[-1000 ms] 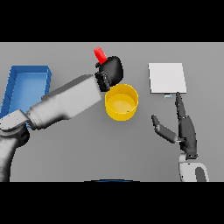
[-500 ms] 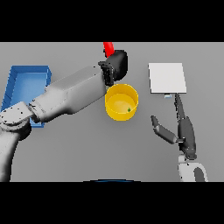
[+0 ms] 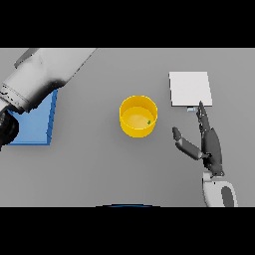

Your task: Pick up the red beaker and tilt it to pour out 1 green nut into yellow bowl. Pick up the yellow bowl and place it on the metallic measuring scale.

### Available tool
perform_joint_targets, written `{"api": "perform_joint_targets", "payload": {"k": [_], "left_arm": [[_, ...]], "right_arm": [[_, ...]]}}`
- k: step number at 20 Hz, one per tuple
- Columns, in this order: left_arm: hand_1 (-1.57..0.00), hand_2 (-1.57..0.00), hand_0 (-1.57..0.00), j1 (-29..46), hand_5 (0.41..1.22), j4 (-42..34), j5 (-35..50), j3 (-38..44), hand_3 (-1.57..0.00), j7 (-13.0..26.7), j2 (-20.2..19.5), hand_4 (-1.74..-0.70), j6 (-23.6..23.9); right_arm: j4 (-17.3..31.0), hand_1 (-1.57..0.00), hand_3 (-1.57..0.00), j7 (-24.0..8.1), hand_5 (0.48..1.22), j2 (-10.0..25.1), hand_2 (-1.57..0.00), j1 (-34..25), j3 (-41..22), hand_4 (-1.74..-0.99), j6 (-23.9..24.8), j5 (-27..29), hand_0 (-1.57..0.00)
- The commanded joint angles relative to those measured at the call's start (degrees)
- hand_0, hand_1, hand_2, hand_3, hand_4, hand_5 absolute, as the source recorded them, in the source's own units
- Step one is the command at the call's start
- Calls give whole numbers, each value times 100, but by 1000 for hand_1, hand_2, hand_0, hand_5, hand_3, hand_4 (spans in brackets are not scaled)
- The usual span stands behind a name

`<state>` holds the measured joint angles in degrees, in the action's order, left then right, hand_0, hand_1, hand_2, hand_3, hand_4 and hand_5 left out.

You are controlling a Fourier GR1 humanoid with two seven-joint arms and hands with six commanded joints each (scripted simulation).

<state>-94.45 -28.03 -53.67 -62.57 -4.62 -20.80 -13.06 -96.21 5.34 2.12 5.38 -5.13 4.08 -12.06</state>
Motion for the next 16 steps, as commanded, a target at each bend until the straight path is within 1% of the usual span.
{"api": "perform_joint_targets", "payload": {"k": [1,2,3,4,5,6,7,8,9,10,12,13,15,16], "left_arm": [[-1571,-1535,-1571,-21,1221,261,246,250,-1397,88,-24,-1720,68],[-1571,-1542,-1571,-25,1221,462,572,565,-1380,278,-146,-1723,83],[-1571,-1548,-1571,71,1221,628,963,909,-1379,462,-247,-1727,138],[-1571,-1553,-1571,127,1221,836,1295,1207,-1365,741,-344,-1729,190],[-1571,-1556,-1571,186,1221,965,1633,1497,-1360,900,-462,-1732,325],[-1571,-1559,-1571,333,1221,1057,1975,1750,-1368,939,-609,-1733,507],[-1571,-1562,-1571,510,1221,1054,2325,1978,-1383,867,-758,-1735,660],[-1571,-1563,-1571,640,1221,1060,2631,2186,-1396,887,-894,-1736,833],[-1571,-1565,-1571,764,1221,1074,2896,2351,-1410,995,-997,-1737,939],[-1571,-1566,-1571,987,1221,977,3188,2508,-1426,924,-1150,-1738,1078],[-1571,-1568,-1571,1403,1221,700,3675,2757,-1414,1343,-1478,-1739,1329],[-1571,-1569,-1571,1719,1221,494,3947,2884,-1415,1469,-1582,-1739,1609],[-1571,-1569,-1571,2307,1221,-48,4461,3118,-1446,1763,-1852,-1740,2019],[-1571,-1570,-1571,2681,1221,-442,4677,3160,-1445,2023,-1964,-1740,2228]], "right_arm": [[13,1,1,57,597,-27,1,-9,-30,-1193,8,-21,1],[6,1,1,38,596,-27,1,-29,-39,-1200,5,-27,1],[1,1,1,86,594,-12,1,21,-29,-1199,-38,23,1],[58,1,1,60,593,21,1,-20,-12,-1209,-63,33,1],[108,1,1,118,592,41,1,-49,24,-1222,-84,81,1],[180,1,1,120,592,64,1,-62,53,-1224,-126,132,1],[204,1,1,237,590,63,1,-58,58,-1222,-99,112,1],[211,1,1,270,587,93,1,-55,55,-1222,-110,96,1],[268,1,1,314,587,94,1,-77,50,-1220,-126,97,1],[211,1,1,379,586,109,1,-40,21,-1222,-137,74,1],[218,1,1,422,591,142,1,-46,15,-1223,-125,31,1],[209,1,1,403,595,175,1,-36,22,-1217,-139,30,1],[215,1,1,392,604,183,1,-75,-7,-1212,-155,10,1],[216,1,1,362,610,188,1,-58,-22,-1212,-107,-65,1]]}}
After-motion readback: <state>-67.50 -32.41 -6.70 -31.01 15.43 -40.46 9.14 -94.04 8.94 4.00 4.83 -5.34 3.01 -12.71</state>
